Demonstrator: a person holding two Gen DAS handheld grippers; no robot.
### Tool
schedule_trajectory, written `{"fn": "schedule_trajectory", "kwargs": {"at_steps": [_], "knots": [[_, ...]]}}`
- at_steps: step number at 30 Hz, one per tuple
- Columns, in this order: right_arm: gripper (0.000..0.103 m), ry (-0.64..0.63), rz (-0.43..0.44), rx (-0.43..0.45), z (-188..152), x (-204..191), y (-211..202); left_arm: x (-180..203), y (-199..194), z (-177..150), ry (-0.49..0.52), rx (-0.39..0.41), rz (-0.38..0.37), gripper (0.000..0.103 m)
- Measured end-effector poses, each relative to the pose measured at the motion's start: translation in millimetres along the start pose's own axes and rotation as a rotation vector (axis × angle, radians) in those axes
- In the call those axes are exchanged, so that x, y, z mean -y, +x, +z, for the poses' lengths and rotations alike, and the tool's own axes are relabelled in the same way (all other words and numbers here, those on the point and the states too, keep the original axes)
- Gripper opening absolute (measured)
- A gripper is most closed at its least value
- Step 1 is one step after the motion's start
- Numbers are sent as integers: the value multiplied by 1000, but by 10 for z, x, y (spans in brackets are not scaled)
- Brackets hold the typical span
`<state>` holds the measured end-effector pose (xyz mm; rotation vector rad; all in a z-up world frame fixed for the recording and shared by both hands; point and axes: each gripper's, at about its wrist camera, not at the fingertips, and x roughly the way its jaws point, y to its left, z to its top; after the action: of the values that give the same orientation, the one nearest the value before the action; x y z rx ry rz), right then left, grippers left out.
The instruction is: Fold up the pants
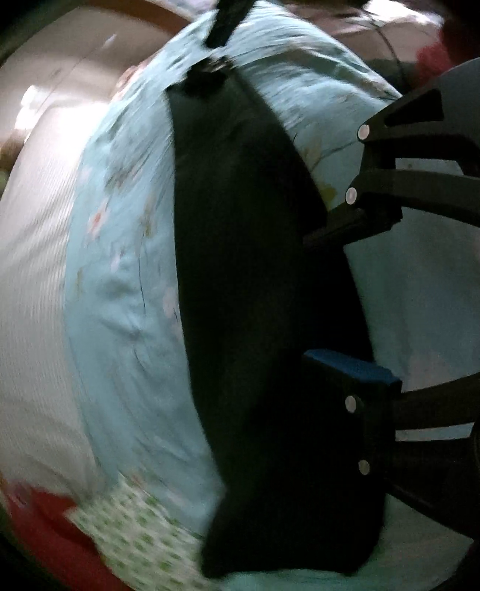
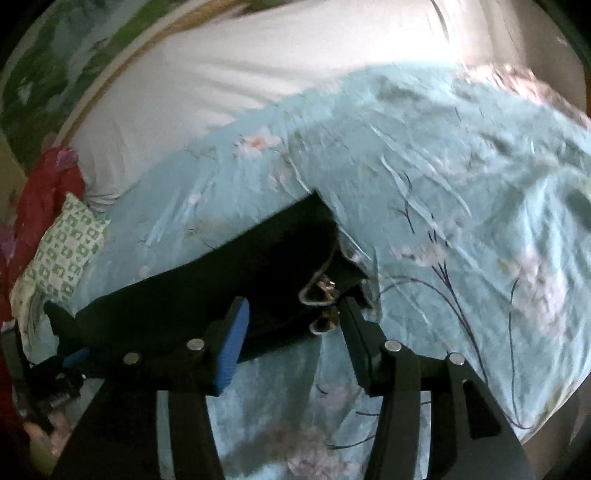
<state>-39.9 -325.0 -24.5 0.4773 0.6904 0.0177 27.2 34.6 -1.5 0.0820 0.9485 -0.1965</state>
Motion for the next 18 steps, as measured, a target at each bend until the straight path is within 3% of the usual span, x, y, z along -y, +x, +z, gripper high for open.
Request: {"fn": "schedule_trajectory", "kwargs": {"at_steps": [2,11,15,18], "knots": [[53,-47,27,8,-3,-122,11,-173,-18,-3,-74,-7,20,57],[53,-253,222,-58,-125,-876,339,-969,-129,221,-364,-26,99,80],[53,-372,327,-96,-258,-1356,455,-1207,-141,432,-429,-32,156,81],[53,-450,398,-118,-358,-1711,531,-1364,-87,611,-471,-74,239,81]]}}
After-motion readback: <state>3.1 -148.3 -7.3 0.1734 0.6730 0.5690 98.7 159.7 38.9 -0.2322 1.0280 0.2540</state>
